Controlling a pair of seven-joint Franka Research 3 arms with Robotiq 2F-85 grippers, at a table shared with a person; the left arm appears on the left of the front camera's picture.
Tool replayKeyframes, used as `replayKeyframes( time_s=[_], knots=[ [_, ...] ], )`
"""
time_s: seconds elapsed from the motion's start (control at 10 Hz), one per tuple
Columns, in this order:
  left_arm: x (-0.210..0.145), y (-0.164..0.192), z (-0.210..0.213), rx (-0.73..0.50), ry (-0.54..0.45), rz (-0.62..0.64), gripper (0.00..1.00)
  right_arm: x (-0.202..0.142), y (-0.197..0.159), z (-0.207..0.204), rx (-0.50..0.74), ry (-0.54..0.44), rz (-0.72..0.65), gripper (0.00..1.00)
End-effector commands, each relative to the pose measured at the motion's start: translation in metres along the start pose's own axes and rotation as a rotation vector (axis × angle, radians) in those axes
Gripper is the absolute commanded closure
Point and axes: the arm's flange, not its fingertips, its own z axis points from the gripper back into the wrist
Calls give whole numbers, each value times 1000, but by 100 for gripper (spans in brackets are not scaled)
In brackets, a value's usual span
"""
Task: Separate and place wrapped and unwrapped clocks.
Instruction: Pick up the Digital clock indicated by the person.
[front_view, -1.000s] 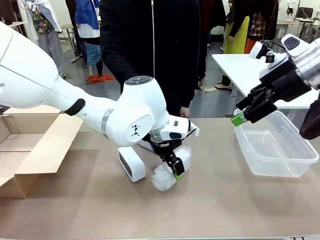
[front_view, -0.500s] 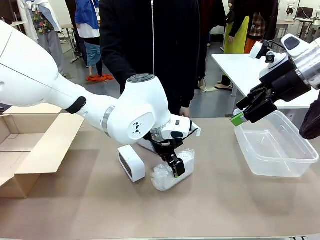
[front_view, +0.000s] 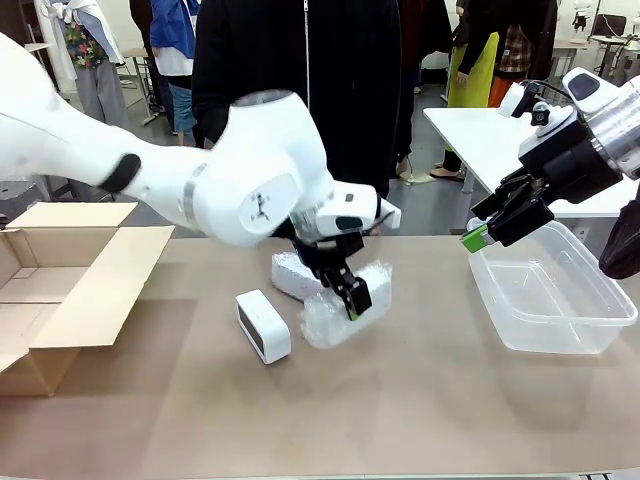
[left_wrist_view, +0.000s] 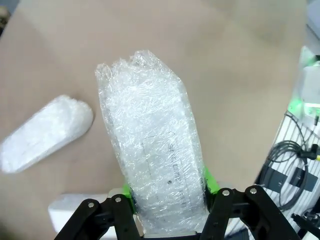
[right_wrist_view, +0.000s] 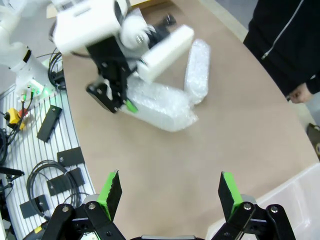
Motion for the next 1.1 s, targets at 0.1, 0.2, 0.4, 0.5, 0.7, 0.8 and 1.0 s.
replayKeyframes(
  time_s=[0.1, 0.2, 0.4, 0.5, 0.7, 0.8, 1.0],
  knots=[
    [-5, 1, 88, 0, -27, -25, 80, 0, 0, -2, 22, -18, -4, 0],
    [-6, 0, 111, 23, -45, -23, 80, 0, 0, -2, 22, -18, -4, 0],
    [-12, 0, 145, 79, -86, -26, 80, 0, 0, -2, 22, -18, -4, 0],
    [-16, 2, 153, 84, -125, -35, 80, 0, 0, -2, 22, -18, -4, 0],
    [-22, 15, 132, 39, -107, -32, 80, 0, 0, -2, 22, -18, -4, 0],
    [-10, 2, 160, 89, -115, -11, 80, 0, 0, -2, 22, -18, -4, 0],
    [-10, 2, 160, 89, -115, -11, 80, 0, 0, -2, 22, -18, -4, 0]
  ],
)
